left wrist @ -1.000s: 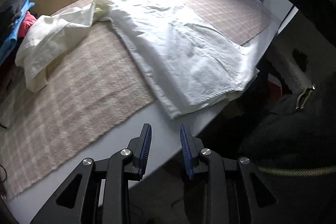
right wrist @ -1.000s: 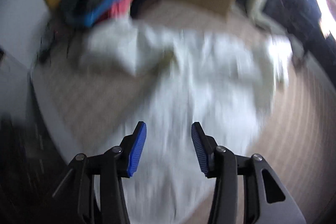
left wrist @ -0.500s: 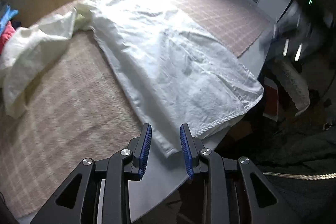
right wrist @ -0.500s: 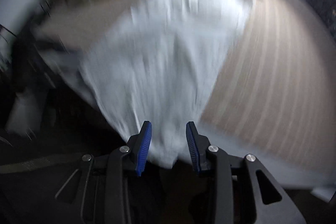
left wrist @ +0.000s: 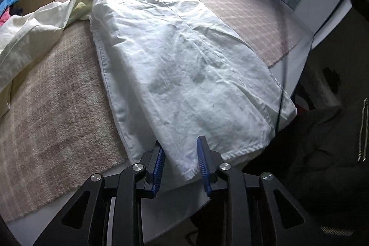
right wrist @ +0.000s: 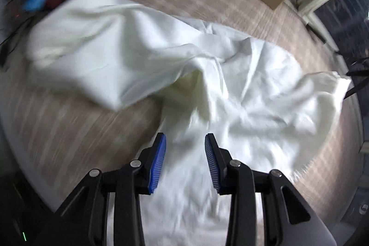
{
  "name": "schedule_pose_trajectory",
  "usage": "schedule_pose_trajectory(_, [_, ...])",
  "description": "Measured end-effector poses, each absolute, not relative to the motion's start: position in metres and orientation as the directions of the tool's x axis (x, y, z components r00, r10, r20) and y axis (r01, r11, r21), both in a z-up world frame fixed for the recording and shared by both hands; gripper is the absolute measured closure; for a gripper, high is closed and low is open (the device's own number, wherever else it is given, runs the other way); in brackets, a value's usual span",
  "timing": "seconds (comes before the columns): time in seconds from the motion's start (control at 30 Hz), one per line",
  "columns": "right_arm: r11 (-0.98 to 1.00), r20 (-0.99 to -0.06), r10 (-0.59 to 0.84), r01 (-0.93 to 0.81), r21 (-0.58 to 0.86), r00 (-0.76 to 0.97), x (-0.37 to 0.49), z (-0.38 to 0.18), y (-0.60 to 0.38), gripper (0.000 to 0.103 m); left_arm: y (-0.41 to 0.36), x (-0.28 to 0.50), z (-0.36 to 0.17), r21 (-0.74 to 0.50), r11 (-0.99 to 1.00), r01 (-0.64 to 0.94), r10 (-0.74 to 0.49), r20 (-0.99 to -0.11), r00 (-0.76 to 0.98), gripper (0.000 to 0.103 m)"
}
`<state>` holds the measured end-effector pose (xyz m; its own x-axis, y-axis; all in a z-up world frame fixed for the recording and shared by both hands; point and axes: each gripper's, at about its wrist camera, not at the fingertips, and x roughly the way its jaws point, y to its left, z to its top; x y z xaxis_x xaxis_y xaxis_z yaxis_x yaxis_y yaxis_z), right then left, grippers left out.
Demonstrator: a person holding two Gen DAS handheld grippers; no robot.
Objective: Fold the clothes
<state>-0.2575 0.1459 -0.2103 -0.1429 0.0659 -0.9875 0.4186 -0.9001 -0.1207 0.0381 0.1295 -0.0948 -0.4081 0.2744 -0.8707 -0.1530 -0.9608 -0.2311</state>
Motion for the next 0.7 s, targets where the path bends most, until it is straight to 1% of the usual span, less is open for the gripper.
schedule_pose_trajectory(0.07, [-0.911,-0.985,0.090,0.387,-0.141,-0.145,-0.271,-0.222,0.148,0.068,0.128,0.038,-0.095,-0.234,-0.962,-0.141,0.273,-0.868,-0.415,0.089])
schedule_pose_trajectory(0.1, [-0.916,-0.986,0.091,0.376,-0.138,-0.139,-0.276,-0.227,0.150,0.068,0.127,0.038,-0.096,-0.240,-0.961,-0.136,0.275,-0.867,-0.416,0.095])
schedule_pose_trajectory(0.23, [-0.928,-0.993,0.048,0.362,-0.085,-0.111,-0.280,-0.237,0.156,0.071,0.123,0.039,-0.095,-0.253,-0.957,-0.144,0.290,-0.859,-0.422,0.100])
schedule_pose_trajectory(0.3, [-0.936,-0.993,0.007,0.350,-0.047,-0.116,-0.279,-0.231,0.163,0.089,0.122,0.040,-0.093,-0.257,-0.954,-0.154,0.299,-0.853,-0.428,0.102])
schedule_pose_trajectory(0.4, [-0.951,-0.988,-0.092,0.306,0.050,-0.126,-0.276,-0.216,0.179,0.097,0.122,0.045,-0.084,-0.254,-0.951,-0.177,0.307,-0.839,-0.449,0.102])
schedule_pose_trajectory(0.57, [-0.951,-0.958,-0.234,0.243,0.191,-0.165,-0.271,-0.189,0.201,0.097,0.112,0.056,-0.056,-0.249,-0.951,-0.185,0.309,-0.809,-0.501,0.102])
schedule_pose_trajectory(0.63, [-0.952,-0.958,-0.231,0.243,0.186,-0.171,-0.270,-0.193,0.197,0.097,0.107,0.058,-0.051,-0.237,-0.954,-0.184,0.298,-0.808,-0.508,0.102])
schedule_pose_trajectory(0.7, [-0.953,-0.958,-0.228,0.243,0.182,-0.176,-0.269,-0.198,0.193,0.097,0.104,0.056,-0.056,-0.241,-0.955,-0.175,0.296,-0.820,-0.490,0.102])
